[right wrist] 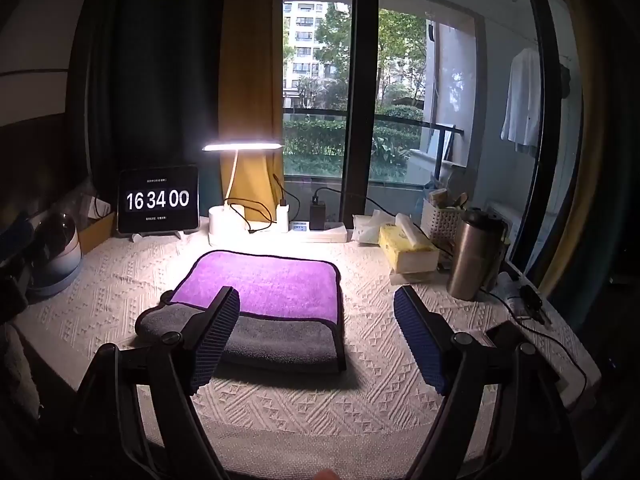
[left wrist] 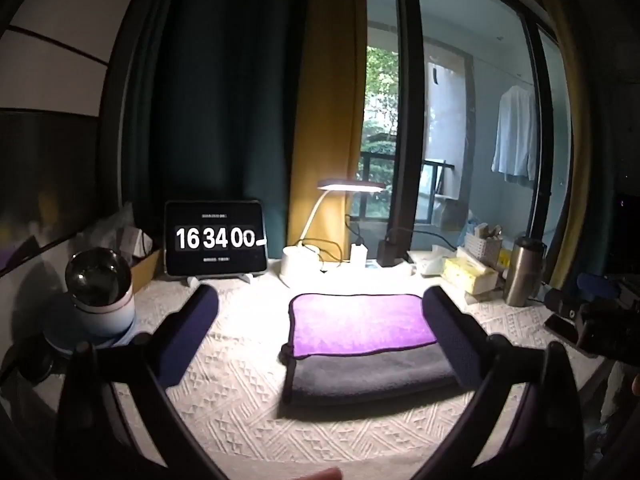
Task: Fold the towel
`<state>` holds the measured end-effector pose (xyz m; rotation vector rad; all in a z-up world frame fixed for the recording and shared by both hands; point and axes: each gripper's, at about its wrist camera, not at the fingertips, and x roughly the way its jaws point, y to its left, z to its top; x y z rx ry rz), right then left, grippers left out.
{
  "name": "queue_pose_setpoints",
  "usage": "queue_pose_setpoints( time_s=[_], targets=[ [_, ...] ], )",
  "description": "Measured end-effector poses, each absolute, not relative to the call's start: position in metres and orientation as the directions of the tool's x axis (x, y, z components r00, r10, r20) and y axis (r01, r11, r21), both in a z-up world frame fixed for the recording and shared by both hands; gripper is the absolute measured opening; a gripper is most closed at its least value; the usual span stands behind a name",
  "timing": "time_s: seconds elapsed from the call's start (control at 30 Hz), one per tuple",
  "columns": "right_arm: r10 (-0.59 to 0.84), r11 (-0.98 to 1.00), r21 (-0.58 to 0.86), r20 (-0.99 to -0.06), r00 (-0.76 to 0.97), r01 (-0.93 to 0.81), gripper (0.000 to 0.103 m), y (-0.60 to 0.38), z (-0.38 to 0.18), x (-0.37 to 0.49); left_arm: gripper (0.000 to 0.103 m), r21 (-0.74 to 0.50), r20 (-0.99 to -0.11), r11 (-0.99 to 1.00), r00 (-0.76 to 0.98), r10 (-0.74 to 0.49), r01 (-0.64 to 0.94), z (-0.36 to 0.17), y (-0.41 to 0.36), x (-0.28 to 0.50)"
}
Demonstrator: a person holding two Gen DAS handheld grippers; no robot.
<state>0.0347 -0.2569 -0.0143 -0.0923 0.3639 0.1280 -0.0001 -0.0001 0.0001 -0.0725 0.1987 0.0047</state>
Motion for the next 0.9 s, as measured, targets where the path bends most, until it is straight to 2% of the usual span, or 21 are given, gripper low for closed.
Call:
queue_pose_setpoints(
  time_s=[0.37, 0.9],
  targets=[
    [0.107, 0.989, -0.058, -0.359, 0.927, -0.137, 0.082, -0.259, -0.010, 0.038, 0.103, -0.090, -0.235, 0.996, 0.972, -0.027, 0.005, 0.001, -0.005, 0.007],
    [0.110, 0.989, -0.056, -0.358, 0.927, -0.139, 0.082, -0.259, -0.007, 0.043, 0.102, -0.090, -0.229, 0.996, 0.973, -0.038, 0.018, 0.003, -0.009, 0.014]
  ],
)
